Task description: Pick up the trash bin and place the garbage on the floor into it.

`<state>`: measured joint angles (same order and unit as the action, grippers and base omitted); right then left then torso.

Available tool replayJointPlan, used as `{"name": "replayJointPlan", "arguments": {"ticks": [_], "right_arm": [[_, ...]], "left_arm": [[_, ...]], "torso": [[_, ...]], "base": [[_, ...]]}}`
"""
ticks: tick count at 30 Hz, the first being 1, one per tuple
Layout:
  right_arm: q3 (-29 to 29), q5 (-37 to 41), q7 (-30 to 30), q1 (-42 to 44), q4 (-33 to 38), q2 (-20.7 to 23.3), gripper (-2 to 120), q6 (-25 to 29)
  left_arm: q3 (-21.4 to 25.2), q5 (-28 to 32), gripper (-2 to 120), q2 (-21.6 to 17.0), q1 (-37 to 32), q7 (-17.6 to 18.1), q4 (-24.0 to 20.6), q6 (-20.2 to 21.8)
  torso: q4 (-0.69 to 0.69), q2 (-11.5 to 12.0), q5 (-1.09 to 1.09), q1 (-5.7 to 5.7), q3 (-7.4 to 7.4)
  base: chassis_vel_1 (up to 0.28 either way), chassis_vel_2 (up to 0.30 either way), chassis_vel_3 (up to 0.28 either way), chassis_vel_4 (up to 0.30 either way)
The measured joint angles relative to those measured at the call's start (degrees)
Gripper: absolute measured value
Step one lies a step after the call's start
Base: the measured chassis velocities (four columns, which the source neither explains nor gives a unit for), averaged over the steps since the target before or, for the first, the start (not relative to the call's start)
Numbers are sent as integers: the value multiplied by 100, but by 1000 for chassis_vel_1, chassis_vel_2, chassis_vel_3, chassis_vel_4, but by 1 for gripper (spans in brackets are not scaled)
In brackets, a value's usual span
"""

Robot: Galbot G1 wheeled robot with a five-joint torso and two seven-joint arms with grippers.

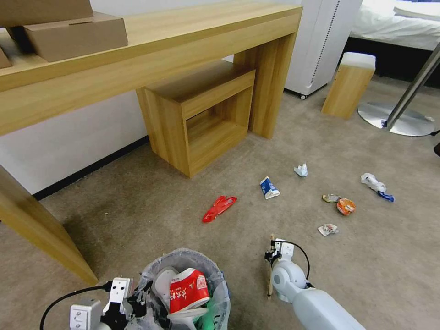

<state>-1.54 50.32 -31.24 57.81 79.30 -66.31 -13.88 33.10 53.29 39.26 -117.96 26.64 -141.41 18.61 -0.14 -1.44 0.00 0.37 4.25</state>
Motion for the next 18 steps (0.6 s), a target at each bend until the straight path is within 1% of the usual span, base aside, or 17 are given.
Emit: {"name": "replayJointPlan", "arguments": {"ticks": [1,2,3,5,6,8,9,10,13,14,15,16,17,18], "right_arm": [[46,-101,188,5,2,0,0,143],[46,-101,188,5,2,0,0,143],[121,-289,518,7,-2,-35,0,408],[197,-460,989,1,-3,-124,0,741],[197,-460,989,1,-3,-124,0,741],[243,-610,1779,-50,-9,-258,0,1434],[243,-610,1779,-50,-9,-258,0,1434],[243,-701,2187,-90,-14,-316,0,1860],[233,-817,3000,-170,67,-341,0,2499],[233,-817,3000,-170,67,-341,0,2499],[210,-813,3616,-232,179,-288,0,2853],[177,-755,4014,-273,276,-210,0,3024],[177,-755,4014,-273,276,-210,0,3024],[145,-688,4242,-300,345,-146,0,3130]], "left_arm": [[34,54,0,-30,16,19,-16,-1],[34,54,0,-30,16,19,-16,-1],[82,111,0,-72,23,36,-33,-8],[121,179,0,-106,43,54,-41,-16],[121,179,0,-106,43,54,-41,-16],[134,245,0,-130,98,74,-37,-31],[134,245,0,-130,98,74,-37,-31],[139,283,0,-145,124,82,-23,-42],[142,364,0,-177,201,105,47,-74],[142,364,0,-177,201,105,47,-74],[137,395,0,-182,258,117,106,-110],[124,413,0,-182,290,121,151,-142],[124,413,0,-182,290,121,151,-142],[116,424,0,-181,314,121,184,-159]], "torso": [[0,0,0,0,0],[0,0,0,0,0],[0,0,0,0,0],[1,0,0,0,0],[1,0,0,0,0],[1,0,1,0,0],[1,0,1,0,0],[2,0,0,0,0],[2,0,0,0,0],[2,0,0,0,0],[2,0,1,0,0],[2,0,0,0,0],[2,0,0,0,0],[2,0,1,0,0]], "base": [[0,0,0,0],[0,0,0,0],[0,0,0,0],[0,0,0,0],[0,0,0,0],[0,0,0,0],[0,0,0,0],[0,0,0,0],[0,0,0,0],[0,0,0,0],[0,0,0,0],[0,0,0,0],[0,0,0,0],[0,0,0,0]]}}
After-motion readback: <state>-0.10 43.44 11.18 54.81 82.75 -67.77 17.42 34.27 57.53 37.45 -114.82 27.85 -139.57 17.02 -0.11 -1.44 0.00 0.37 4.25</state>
